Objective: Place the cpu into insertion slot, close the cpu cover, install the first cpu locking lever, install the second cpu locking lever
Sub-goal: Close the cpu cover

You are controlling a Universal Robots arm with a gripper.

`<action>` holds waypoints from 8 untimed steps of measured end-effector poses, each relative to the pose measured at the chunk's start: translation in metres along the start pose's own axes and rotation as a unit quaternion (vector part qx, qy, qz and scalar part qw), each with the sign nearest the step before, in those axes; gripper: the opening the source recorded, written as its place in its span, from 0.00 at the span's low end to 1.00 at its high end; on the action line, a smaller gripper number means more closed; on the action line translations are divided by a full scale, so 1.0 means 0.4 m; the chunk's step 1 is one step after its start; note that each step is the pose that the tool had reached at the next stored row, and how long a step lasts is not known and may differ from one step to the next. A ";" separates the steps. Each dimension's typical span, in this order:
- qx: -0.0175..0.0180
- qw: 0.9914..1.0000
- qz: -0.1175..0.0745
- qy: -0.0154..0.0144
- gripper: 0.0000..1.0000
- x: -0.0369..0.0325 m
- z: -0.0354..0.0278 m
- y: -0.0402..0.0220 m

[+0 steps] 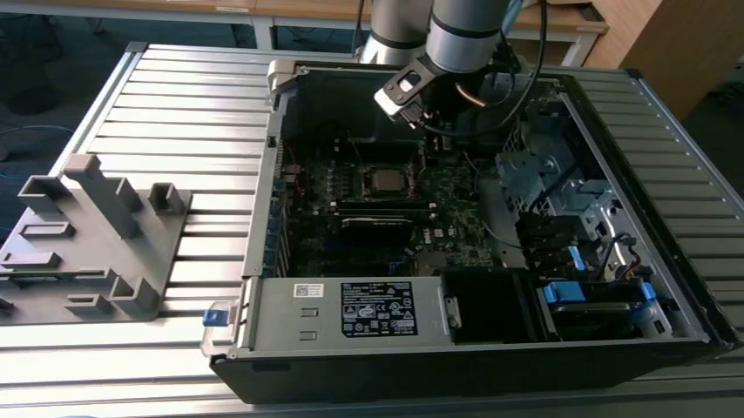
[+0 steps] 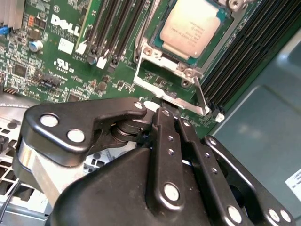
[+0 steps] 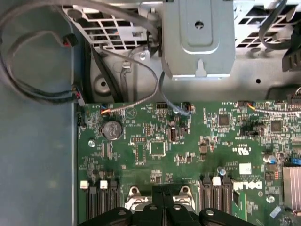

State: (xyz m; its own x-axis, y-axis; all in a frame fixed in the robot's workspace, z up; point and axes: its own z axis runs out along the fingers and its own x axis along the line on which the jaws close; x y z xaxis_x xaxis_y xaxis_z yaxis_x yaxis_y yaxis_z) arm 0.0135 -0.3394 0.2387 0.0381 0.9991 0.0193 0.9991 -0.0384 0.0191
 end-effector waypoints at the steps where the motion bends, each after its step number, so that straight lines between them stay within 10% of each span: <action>1: 0.000 1.000 0.000 0.000 0.11 0.000 0.000 -0.003; 8: 0.000 1.000 0.000 0.000 0.11 0.000 0.000 -0.007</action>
State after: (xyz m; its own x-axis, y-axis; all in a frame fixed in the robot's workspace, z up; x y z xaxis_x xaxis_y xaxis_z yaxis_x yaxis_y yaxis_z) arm 0.0106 -0.3393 0.2386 0.0381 0.9991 0.0195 0.9991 -0.0385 0.0193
